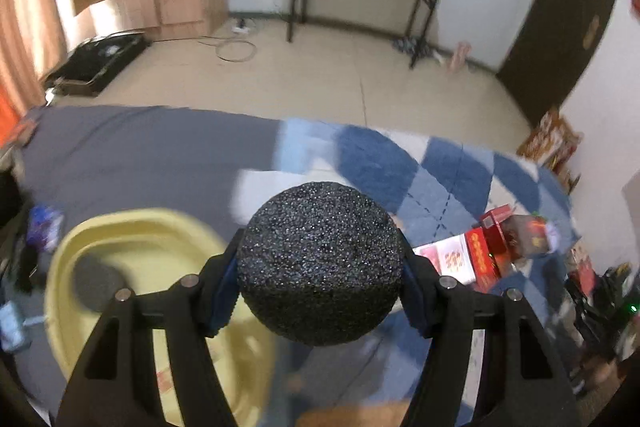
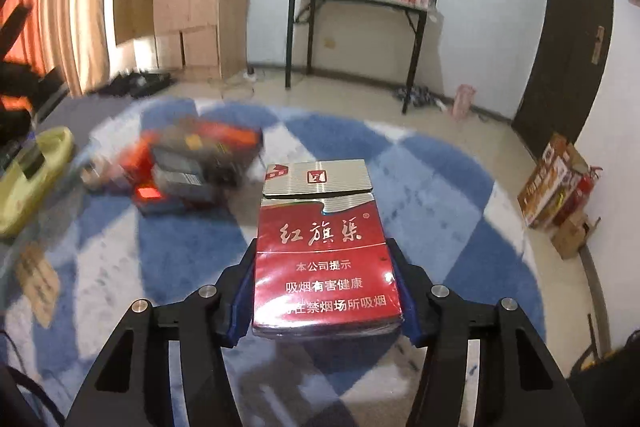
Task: Organize rigid objects
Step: 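Drop the red pack into the yellow tub with the right tool while the left tool places the foam cylinder, then grasp the lavender plush ball with the right tool while the left tool grasps the round tin, then drop the plush ball into the yellow tub with the right tool while the left tool drops the tin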
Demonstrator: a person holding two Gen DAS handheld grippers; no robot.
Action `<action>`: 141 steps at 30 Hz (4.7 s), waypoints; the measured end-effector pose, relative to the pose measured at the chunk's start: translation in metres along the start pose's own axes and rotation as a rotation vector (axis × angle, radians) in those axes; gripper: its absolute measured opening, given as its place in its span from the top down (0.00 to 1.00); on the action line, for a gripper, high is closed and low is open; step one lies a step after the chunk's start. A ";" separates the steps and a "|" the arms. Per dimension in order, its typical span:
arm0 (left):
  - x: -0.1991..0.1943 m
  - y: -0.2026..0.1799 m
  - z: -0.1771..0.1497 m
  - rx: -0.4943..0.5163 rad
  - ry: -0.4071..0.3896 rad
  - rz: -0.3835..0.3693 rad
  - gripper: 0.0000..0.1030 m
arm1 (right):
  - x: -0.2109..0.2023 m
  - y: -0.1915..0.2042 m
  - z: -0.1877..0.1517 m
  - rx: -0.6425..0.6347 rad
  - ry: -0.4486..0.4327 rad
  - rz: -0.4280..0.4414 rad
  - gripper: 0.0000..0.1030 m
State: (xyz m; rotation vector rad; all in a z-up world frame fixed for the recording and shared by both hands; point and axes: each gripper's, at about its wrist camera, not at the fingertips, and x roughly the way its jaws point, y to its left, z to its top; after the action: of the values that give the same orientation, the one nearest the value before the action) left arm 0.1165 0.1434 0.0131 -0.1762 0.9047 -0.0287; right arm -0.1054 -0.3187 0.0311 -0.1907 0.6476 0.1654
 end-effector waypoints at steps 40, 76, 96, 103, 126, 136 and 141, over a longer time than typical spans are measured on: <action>0.028 0.217 -0.106 -0.210 0.311 0.053 0.19 | 0.105 0.445 0.079 -0.409 0.283 0.557 0.07; 0.126 -0.087 -0.071 0.179 0.116 -0.004 0.01 | 0.112 -0.056 0.017 0.195 0.138 -0.007 0.00; 0.068 -0.075 -0.067 0.183 0.016 -0.041 0.46 | 0.093 -0.037 0.024 0.115 0.008 -0.022 0.53; -0.023 -0.008 -0.038 0.087 -0.076 -0.001 0.46 | 0.027 0.027 0.061 0.061 -0.120 0.085 0.53; 0.012 0.215 -0.048 -0.232 0.021 0.079 0.46 | 0.126 0.403 0.059 -0.477 0.141 0.509 0.53; 0.035 0.222 -0.045 -0.218 0.012 0.051 0.46 | 0.174 0.436 0.047 -0.503 0.203 0.502 0.50; 0.027 0.220 -0.045 -0.207 -0.007 0.037 0.21 | 0.171 0.439 0.051 -0.468 0.191 0.518 0.23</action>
State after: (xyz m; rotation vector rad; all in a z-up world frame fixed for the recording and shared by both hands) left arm 0.0868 0.3512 -0.0710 -0.3514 0.9029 0.1003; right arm -0.0341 0.1339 -0.0888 -0.4916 0.8333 0.8088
